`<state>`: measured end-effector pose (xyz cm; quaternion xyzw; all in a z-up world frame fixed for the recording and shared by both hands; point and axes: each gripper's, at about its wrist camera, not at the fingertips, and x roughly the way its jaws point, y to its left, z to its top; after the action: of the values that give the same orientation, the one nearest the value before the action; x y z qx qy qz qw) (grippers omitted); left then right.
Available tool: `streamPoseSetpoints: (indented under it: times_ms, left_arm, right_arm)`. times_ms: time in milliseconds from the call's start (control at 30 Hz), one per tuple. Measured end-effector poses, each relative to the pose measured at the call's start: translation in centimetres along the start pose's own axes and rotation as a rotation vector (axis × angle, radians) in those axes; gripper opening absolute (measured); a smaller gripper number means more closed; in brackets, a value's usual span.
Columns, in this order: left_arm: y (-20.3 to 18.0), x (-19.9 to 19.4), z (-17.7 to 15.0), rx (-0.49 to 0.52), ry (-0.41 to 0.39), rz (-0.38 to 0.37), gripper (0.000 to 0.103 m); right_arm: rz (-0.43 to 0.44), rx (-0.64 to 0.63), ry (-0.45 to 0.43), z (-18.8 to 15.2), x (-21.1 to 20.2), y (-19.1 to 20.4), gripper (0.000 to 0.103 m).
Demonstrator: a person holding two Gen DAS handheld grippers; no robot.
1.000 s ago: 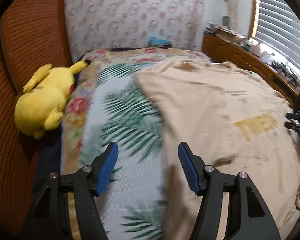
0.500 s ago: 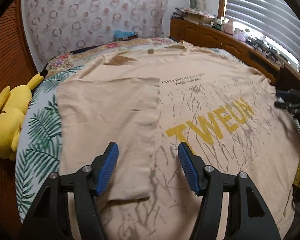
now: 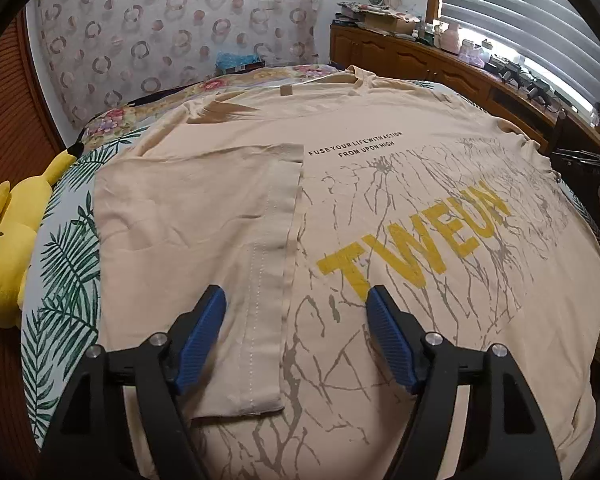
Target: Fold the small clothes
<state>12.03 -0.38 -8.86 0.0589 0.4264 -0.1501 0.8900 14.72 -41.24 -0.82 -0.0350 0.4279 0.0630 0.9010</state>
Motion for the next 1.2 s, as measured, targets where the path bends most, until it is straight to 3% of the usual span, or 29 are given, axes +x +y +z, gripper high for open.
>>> streamPoseSetpoints:
  times_ms: [567, 667, 733, 800, 867, 1033, 1200]
  left_arm:
    - [-0.2, 0.1, 0.0, 0.005, 0.001, 0.003, 0.077]
    - [-0.1, 0.1, 0.0, 0.004, 0.001, 0.003, 0.078]
    - [-0.1, 0.1, -0.1, 0.004, 0.001, 0.003, 0.079]
    - [-0.1, 0.1, -0.1, 0.003, 0.002, 0.003, 0.080]
    - [0.0, 0.1, -0.1, 0.000, 0.003, 0.003, 0.081]
    - [0.0, 0.2, -0.1, 0.001, 0.005, 0.005, 0.084]
    - [0.0, 0.2, -0.2, 0.000, 0.006, 0.004, 0.084]
  right_arm:
    - [0.058, 0.134, 0.071, 4.1, 5.7, -4.5, 0.063]
    - [0.087, 0.145, 0.075, 4.6, 6.1, -4.7, 0.050]
    - [0.133, 0.160, 0.081, 4.7, 6.3, -4.8, 0.036]
    - [0.168, 0.156, 0.085, 4.8, 6.0, -4.7, 0.015]
    - [0.148, 0.121, 0.085, 5.0, 5.6, -4.0, 0.006]
    - [0.105, 0.008, 0.050, 6.0, 3.6, -1.4, 0.002]
    - [0.175, -0.072, -0.032, 8.0, 0.1, 2.8, 0.002]
